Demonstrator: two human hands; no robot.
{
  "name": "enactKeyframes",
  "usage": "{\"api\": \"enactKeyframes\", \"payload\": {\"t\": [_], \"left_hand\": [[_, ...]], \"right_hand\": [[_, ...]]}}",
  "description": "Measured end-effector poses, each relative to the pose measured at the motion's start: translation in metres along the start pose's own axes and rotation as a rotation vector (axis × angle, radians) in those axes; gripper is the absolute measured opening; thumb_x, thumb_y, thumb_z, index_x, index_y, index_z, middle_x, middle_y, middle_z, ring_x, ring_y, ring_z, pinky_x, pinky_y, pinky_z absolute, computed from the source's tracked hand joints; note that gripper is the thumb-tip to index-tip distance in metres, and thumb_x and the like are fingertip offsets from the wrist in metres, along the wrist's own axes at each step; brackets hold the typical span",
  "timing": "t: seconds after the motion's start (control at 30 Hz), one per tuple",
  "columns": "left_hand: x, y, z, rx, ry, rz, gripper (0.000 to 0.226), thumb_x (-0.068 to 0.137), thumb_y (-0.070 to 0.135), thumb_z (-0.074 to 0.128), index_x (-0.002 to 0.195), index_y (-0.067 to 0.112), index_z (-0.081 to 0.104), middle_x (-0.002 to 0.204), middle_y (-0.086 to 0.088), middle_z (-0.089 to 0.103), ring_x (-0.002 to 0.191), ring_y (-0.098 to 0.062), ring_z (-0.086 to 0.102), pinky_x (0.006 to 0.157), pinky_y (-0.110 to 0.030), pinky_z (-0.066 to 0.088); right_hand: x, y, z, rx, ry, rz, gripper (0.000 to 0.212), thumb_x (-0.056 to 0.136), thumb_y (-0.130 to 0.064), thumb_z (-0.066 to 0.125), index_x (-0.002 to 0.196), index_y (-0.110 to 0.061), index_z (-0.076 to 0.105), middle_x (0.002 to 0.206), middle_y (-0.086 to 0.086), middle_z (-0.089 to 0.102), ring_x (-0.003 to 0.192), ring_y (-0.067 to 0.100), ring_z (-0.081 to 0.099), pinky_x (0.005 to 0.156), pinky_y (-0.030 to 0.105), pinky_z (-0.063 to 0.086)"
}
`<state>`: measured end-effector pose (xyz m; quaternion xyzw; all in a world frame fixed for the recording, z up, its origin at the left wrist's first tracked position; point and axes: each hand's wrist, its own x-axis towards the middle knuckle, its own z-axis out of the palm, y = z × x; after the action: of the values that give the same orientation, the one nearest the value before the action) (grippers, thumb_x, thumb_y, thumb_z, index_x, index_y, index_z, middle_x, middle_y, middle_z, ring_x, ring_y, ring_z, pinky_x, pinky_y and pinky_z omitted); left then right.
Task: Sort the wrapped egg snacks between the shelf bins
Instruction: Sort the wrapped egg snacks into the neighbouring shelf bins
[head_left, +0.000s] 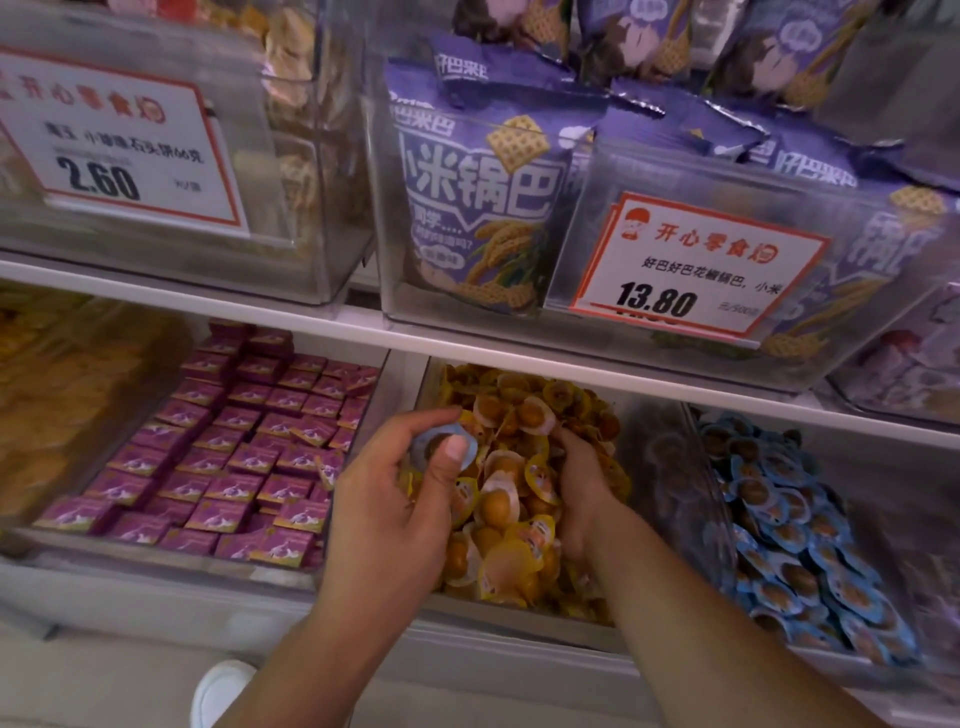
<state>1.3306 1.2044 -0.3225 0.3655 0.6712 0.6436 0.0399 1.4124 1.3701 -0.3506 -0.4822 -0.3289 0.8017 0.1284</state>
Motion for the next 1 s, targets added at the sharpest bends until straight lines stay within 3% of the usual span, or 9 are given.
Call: {"api": "enactKeyframes", "payload": {"t": [0.13, 0.23, 0.33, 0.43, 0.53, 0.67, 0.77, 0.87, 1.0], "left_hand": [[0.001, 0.001, -0.001, -0.019, 0.018, 0.006, 0.014, 0.096, 0.043, 0.058, 0.108, 0.041, 0.065, 0.099, 0.021, 0.070, 0.092, -0.001, 0.067, 0.069, -0.006, 0.045], [0.003, 0.000, -0.002, -0.007, 0.029, 0.006, 0.016, 0.096, 0.047, 0.056, 0.108, 0.041, 0.065, 0.098, 0.021, 0.069, 0.090, -0.001, 0.067, 0.066, -0.006, 0.044], [0.003, -0.001, -0.002, -0.017, 0.039, -0.002, 0.016, 0.096, 0.049, 0.056, 0.107, 0.043, 0.065, 0.097, 0.020, 0.069, 0.088, -0.001, 0.067, 0.065, -0.006, 0.045], [0.005, -0.001, -0.002, -0.060, 0.049, -0.013, 0.017, 0.095, 0.050, 0.056, 0.107, 0.042, 0.065, 0.094, 0.020, 0.070, 0.084, -0.001, 0.067, 0.065, -0.008, 0.047], [0.008, -0.003, -0.003, -0.133, 0.072, -0.043, 0.015, 0.095, 0.046, 0.058, 0.106, 0.043, 0.066, 0.088, 0.018, 0.070, 0.075, 0.000, 0.065, 0.061, -0.012, 0.048], [0.011, -0.004, -0.006, -0.195, 0.089, -0.079, 0.016, 0.092, 0.047, 0.058, 0.104, 0.042, 0.068, 0.095, 0.014, 0.073, 0.087, -0.007, 0.069, 0.066, -0.012, 0.050], [0.012, -0.004, -0.005, -0.230, 0.086, -0.097, 0.020, 0.090, 0.050, 0.058, 0.105, 0.040, 0.069, 0.096, 0.010, 0.073, 0.090, -0.011, 0.070, 0.069, -0.017, 0.051], [0.012, -0.003, -0.003, -0.213, 0.087, -0.091, 0.020, 0.091, 0.049, 0.059, 0.105, 0.039, 0.069, 0.095, 0.011, 0.073, 0.089, -0.011, 0.069, 0.069, -0.015, 0.051], [0.011, -0.003, -0.004, -0.193, 0.077, -0.083, 0.019, 0.092, 0.048, 0.059, 0.106, 0.040, 0.068, 0.096, 0.012, 0.073, 0.090, -0.009, 0.069, 0.071, -0.014, 0.051]], "right_hand": [[0.005, -0.015, 0.002, 0.110, -0.097, -0.038, 0.065, 0.087, -0.058, 0.050, 0.124, -0.008, 0.068, 0.125, 0.021, 0.066, 0.119, 0.040, 0.060, 0.109, 0.052, 0.041], [0.006, -0.030, 0.001, 0.160, -0.162, -0.068, 0.057, 0.090, -0.053, 0.047, 0.123, -0.008, 0.061, 0.110, 0.016, 0.067, 0.102, 0.033, 0.065, 0.093, 0.046, 0.052], [-0.002, -0.039, 0.000, 0.151, -0.235, -0.116, 0.065, 0.095, -0.059, 0.038, 0.127, -0.009, 0.063, 0.123, 0.022, 0.065, 0.111, 0.043, 0.063, 0.090, 0.058, 0.051], [-0.018, -0.048, 0.006, 0.147, -0.269, -0.239, 0.040, 0.104, -0.031, 0.040, 0.118, -0.002, 0.063, 0.111, 0.015, 0.063, 0.081, 0.023, 0.070, 0.068, 0.035, 0.057], [-0.036, -0.055, -0.002, -0.217, -0.073, -0.395, 0.038, 0.106, -0.012, 0.035, 0.126, 0.008, 0.060, 0.120, 0.022, 0.066, 0.061, 0.005, 0.068, 0.051, 0.018, 0.051], [-0.057, -0.051, -0.022, -0.743, 0.180, -0.605, 0.028, 0.099, -0.029, 0.053, 0.106, -0.013, 0.074, 0.104, 0.008, 0.076, 0.094, 0.019, 0.071, 0.075, 0.027, 0.054], [-0.077, -0.035, -0.029, -0.926, -0.076, -0.440, 0.030, 0.100, -0.029, 0.051, 0.089, -0.018, 0.077, 0.086, 0.004, 0.077, 0.085, 0.021, 0.074, 0.084, 0.041, 0.056], [-0.084, -0.003, -0.025, -1.250, -0.318, -0.134, 0.052, 0.092, -0.055, 0.041, 0.090, -0.018, 0.077, 0.086, -0.001, 0.077, 0.080, 0.015, 0.073, 0.076, 0.032, 0.055], [-0.063, 0.001, -0.015, -1.100, -0.067, -0.505, 0.040, 0.078, -0.051, 0.043, 0.079, -0.024, 0.073, 0.069, 0.008, 0.072, 0.058, 0.025, 0.066, 0.051, 0.031, 0.049]]}}
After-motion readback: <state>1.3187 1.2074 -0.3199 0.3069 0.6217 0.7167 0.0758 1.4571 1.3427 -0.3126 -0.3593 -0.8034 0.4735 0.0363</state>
